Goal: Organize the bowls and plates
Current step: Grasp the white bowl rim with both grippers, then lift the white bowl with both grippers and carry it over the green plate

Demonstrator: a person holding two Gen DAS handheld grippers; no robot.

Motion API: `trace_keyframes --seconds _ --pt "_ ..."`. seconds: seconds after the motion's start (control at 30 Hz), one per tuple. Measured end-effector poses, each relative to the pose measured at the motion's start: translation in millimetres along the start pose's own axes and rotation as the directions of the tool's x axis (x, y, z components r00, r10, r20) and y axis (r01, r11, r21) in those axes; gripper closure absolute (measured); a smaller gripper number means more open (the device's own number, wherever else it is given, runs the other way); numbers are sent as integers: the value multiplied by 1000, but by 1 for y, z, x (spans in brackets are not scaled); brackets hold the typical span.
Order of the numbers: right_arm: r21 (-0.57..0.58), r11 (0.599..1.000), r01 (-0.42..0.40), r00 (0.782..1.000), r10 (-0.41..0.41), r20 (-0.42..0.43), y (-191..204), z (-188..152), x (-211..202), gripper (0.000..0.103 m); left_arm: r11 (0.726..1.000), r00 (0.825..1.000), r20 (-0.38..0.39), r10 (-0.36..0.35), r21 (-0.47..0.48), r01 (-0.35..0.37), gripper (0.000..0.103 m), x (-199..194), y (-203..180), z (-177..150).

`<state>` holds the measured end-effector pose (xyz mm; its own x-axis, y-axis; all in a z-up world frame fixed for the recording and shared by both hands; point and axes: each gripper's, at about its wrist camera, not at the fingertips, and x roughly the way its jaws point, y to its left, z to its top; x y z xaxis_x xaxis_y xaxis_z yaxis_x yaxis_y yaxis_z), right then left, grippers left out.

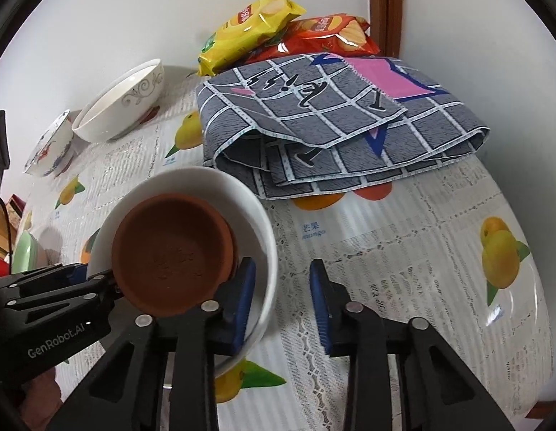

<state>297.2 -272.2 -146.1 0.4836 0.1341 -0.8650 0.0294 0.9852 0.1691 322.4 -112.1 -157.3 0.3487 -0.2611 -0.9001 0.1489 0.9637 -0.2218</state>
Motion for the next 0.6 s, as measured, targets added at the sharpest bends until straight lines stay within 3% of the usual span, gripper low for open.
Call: trace_keyframes --seconds 0.03,0.2,0.6 --pt "5 1000 -10 1000 10 -3 0 0 0 76 1000 1000 3 -12 -1 12 88 0 -1 -1" --pt "13 998 -57 998 57 1 1 -1 0 88 1000 1000 20 20 16 -21 88 -1 -8 -1" --pt "64 998 -26 999 25 31 7 -6 -10 90 1000 1000 27 12 5 -12 90 -9 -5 -7"
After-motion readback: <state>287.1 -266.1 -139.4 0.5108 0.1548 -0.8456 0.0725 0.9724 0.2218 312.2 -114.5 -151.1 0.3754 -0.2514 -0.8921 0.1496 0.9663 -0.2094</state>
